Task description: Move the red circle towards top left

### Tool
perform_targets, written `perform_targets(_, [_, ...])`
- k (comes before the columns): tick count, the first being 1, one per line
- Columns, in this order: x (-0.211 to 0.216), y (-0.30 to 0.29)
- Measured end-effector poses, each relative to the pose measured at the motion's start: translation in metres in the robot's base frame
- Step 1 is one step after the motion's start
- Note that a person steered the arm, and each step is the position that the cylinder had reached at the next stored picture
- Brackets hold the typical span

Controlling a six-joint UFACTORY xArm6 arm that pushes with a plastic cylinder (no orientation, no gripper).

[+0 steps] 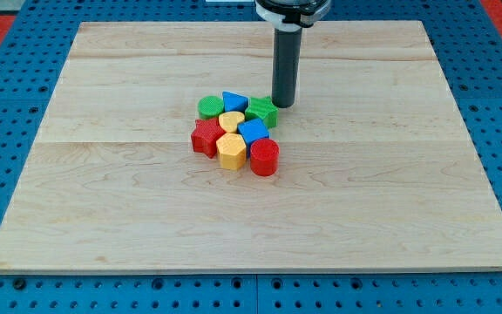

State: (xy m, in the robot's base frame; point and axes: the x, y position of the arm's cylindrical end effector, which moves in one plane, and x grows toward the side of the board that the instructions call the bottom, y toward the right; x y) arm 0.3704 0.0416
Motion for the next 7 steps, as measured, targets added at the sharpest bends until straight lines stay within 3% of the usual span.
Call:
perform_targets(1, [0.029, 0.034])
perform_targets(2, [0.053, 0.029])
perform_targets(4, [0.114, -0.028])
perform_targets(5, [0.12, -0.065])
perform_targets(7, [0.181, -0.08])
